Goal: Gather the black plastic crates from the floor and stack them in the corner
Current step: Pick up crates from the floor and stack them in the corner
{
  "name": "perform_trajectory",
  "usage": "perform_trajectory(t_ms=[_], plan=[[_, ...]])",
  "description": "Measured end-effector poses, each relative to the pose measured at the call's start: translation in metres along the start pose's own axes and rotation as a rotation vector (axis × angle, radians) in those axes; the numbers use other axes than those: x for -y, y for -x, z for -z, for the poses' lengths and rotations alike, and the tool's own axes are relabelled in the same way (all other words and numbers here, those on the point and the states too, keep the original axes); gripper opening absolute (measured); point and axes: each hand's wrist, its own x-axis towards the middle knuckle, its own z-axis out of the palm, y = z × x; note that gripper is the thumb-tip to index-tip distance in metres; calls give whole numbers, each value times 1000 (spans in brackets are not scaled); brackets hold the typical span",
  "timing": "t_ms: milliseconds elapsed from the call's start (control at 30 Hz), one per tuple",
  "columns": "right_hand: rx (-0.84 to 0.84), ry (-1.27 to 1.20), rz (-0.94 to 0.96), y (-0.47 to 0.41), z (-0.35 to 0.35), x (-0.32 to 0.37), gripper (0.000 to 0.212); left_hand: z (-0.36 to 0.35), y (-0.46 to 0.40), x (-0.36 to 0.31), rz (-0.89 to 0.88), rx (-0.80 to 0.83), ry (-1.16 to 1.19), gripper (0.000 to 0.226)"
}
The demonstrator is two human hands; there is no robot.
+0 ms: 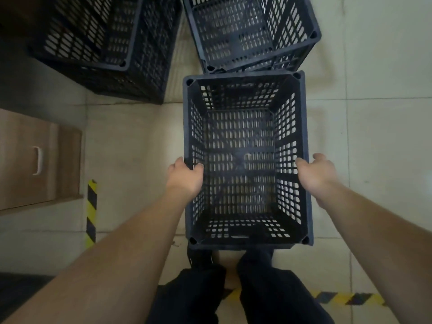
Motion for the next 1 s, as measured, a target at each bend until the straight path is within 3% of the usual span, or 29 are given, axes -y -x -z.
perform_trajectory(t_ms=[200,300,400,500,633,1000], plan=[[59,-85,-26,-21,-5,5,60,-3,-22,0,65,34,177,64],[100,-131,-75,-20,-2,7,68,5,-24,-1,118,67,256,58],[142,-163,-135,-11,2,9,68,20,-16,2,185,115,331,69],[151,-165,-154,8,9,10,63,38,-6,19,203,136,363,74],[177,-180,-166,44,19,14,47,70,26,35,201,170,348,49],[164,-104,-165,171,26,46,65,173,114,85,225,141,362,58]])
